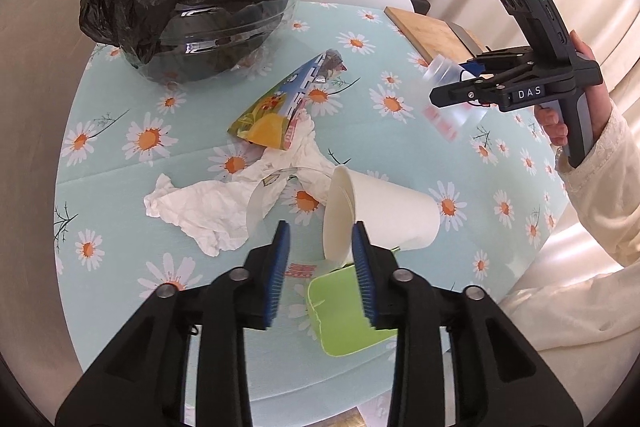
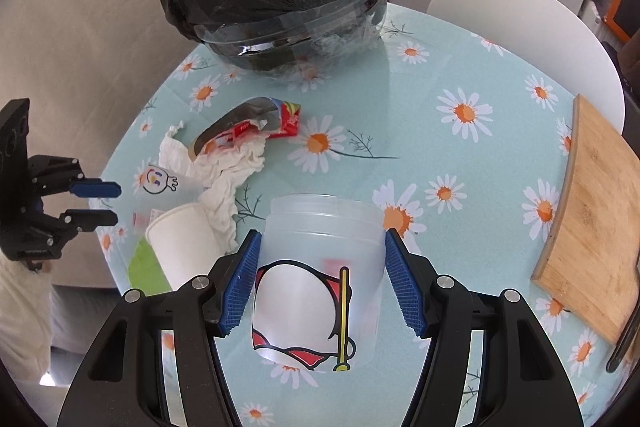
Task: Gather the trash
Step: 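Grasp the clear plastic cup rim with the left tool and lift it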
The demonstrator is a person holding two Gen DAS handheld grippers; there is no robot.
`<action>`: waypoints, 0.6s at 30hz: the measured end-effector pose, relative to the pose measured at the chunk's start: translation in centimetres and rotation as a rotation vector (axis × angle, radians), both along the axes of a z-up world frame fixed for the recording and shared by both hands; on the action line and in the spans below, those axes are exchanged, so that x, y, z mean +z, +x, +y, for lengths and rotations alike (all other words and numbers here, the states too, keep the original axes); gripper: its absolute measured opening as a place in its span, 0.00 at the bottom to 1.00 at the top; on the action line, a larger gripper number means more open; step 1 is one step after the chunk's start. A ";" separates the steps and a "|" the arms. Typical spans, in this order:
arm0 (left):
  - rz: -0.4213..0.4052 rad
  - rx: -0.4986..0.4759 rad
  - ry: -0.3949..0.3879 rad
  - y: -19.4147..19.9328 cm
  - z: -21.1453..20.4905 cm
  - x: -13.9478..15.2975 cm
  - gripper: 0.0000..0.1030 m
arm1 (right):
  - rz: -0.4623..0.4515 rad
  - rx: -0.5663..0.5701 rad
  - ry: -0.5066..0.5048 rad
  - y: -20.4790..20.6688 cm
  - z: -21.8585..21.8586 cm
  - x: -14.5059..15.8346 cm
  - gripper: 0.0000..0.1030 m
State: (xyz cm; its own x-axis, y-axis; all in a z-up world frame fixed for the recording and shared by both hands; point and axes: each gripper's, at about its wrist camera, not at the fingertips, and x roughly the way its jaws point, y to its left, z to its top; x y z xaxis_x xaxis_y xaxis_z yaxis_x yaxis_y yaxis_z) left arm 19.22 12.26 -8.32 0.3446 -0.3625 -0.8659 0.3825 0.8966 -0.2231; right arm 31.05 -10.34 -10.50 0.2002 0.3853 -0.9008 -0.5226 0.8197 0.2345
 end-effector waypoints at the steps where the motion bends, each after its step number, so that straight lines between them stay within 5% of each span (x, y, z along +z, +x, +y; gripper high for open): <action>1: -0.003 -0.002 0.001 0.0 0.1 0.0 0.40 | 0.002 -0.009 -0.002 0.0 -0.1 -0.1 0.56; 7: -0.011 -0.053 -0.022 1.0 0.4 0.4 0.73 | 0.013 -0.070 -0.001 -0.3 -0.6 -0.2 0.56; 18: 0.064 -0.258 0.034 4.1 -0.9 -2.3 0.82 | 0.028 -0.234 -0.020 -0.7 -1.6 0.7 0.56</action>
State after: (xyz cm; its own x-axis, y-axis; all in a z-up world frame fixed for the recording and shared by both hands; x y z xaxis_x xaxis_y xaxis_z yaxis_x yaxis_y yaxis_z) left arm 23.35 11.35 -10.63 0.1892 -0.4012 -0.8962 0.5855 0.7788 -0.2251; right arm 30.37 -11.90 -9.82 0.2567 0.3138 -0.9141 -0.3113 0.9223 0.2292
